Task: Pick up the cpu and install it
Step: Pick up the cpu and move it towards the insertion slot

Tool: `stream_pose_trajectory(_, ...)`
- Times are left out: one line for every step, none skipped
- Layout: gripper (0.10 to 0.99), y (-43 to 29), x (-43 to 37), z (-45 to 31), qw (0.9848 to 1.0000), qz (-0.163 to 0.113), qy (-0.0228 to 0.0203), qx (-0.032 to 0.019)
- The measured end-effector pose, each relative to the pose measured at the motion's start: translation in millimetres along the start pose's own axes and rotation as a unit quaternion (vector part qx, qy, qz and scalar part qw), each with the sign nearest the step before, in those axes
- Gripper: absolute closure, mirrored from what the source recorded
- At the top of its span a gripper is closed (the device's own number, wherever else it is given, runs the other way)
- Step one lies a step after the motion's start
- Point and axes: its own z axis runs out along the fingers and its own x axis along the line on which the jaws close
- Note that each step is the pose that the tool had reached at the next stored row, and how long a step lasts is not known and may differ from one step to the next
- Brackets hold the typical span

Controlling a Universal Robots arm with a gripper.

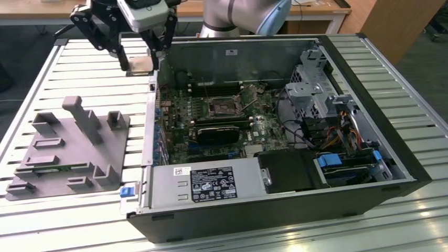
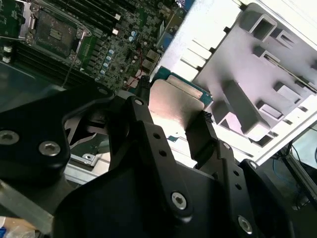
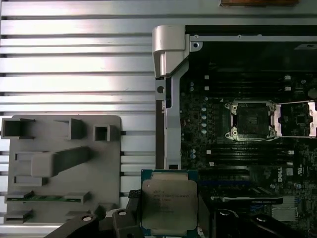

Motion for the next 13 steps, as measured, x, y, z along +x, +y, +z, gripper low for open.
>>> stream_pose_trajectory(0.545,0.1,-1.0,0.1,1.0000,0.000,0.0000,0.0000)
stream_pose_trajectory(0.545,0.1,-2.0,0.2,1.0000,0.000,0.0000,0.0000)
stream_pose_trajectory(0.545,0.2,-2.9,0.2,1.0000,0.000,0.0000,0.0000)
stream_pose_trajectory(0.545,0.3,-3.8,0.3,1.0000,0.000,0.0000,0.0000)
stream_pose_trajectory(0.545,0.3,-4.7,0.3,1.0000,0.000,0.0000,0.0000)
stream_pose_trajectory(0.545,0.4,-5.7,0.4,1.0000,0.000,0.0000,0.0000)
stream_pose_trajectory(0.545,0.4,-6.6,0.5,1.0000,0.000,0.0000,0.0000)
stream_pose_trajectory(0.545,0.5,-7.7,0.5,1.0000,0.000,0.0000,0.0000)
stream_pose_trajectory(0.545,0.6,-8.7,0.6,1.0000,0.000,0.0000,0.0000)
stream_pose_trajectory(0.545,0.6,-9.7,0.6,1.0000,0.000,0.0000,0.0000)
stream_pose_trajectory(0.545,0.7,-10.8,0.7,1.0000,0.000,0.0000,0.0000)
stream_pose_trajectory(0.545,0.8,-11.8,0.8,1.0000,0.000,0.0000,0.0000)
stream_pose_trajectory(0.545,1.3,-18.9,1.2,1.0000,0.000,0.0000,0.0000)
